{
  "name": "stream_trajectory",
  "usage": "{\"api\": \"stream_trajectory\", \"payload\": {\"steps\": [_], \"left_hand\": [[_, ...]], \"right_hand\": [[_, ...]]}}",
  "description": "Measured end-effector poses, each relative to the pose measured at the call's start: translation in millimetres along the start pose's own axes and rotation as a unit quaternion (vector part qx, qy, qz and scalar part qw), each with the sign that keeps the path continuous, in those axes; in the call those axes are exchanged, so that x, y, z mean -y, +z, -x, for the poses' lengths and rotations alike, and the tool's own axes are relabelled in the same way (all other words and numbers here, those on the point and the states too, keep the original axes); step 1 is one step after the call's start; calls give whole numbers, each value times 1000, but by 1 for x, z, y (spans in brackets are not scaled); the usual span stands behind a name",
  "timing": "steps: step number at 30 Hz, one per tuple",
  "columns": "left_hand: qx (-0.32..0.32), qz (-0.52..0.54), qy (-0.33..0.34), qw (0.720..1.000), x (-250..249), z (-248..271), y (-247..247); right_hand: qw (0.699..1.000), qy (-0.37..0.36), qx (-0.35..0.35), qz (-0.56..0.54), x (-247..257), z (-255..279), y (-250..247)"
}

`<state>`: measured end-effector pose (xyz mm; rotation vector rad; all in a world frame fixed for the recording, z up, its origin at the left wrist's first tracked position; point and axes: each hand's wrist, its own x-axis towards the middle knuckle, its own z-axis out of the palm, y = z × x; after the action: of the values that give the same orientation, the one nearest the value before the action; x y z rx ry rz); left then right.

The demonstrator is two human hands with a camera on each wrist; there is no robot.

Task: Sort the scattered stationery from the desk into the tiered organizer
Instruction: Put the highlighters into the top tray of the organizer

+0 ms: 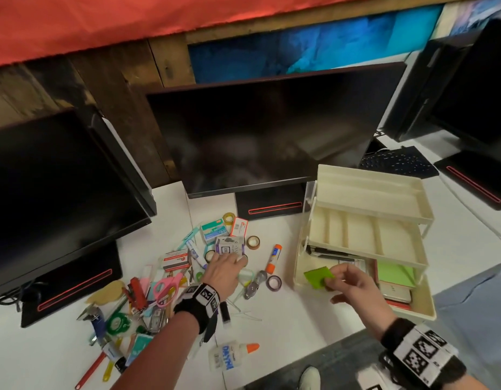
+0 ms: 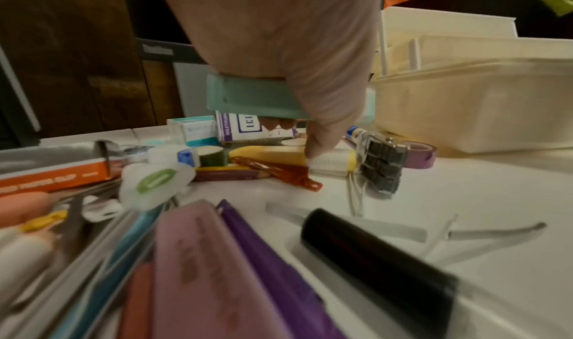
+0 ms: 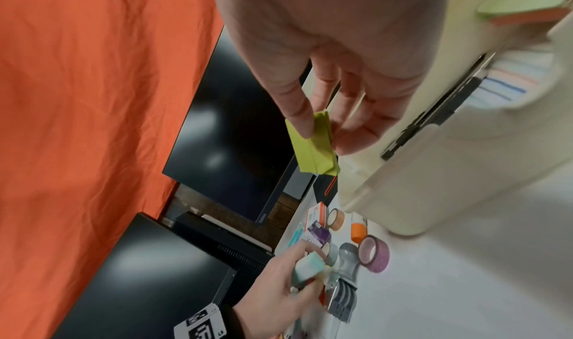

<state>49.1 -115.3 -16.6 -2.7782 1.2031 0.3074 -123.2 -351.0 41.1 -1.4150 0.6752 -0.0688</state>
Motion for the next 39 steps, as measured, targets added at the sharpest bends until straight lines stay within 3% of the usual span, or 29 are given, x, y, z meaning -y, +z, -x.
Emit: {"api": "stream_trajectory", "payload": {"steps": [3, 6, 10, 13, 16, 21, 26, 31, 35, 39], "left_hand": [[25, -6, 11, 1000, -1, -5, 0], [35, -3, 11, 999, 0, -7, 1], [18, 35, 11, 999, -3, -6, -6], [-22, 86, -24, 996, -3, -2, -13], [-59, 120, -73, 988, -10, 3, -25], [-113, 163, -90, 976, -29, -1, -48], [-151, 195, -97, 964, -50, -6, -67], [-157, 209, -82, 962, -63, -5, -71], [-153, 220, -76, 960, -76, -7, -75], [-161, 241, -68, 955, -90, -11, -82]], "right_hand": [[997, -53, -54, 21, 2, 0, -11], [972, -137, -134, 137, 1, 0, -33], [866, -212, -180, 416, -5, 1, -75], [775, -210, -139, 580, -7, -3, -96], [663, -192, -68, 720, -7, -10, -103], [599, -129, -5, 791, 3, -19, -99], [617, -75, 31, 783, -5, -25, -96], [677, -40, -14, 734, -17, -32, -102], [739, 8, 22, 673, -24, -37, -105], [769, 25, 12, 639, -26, -46, -112]]}}
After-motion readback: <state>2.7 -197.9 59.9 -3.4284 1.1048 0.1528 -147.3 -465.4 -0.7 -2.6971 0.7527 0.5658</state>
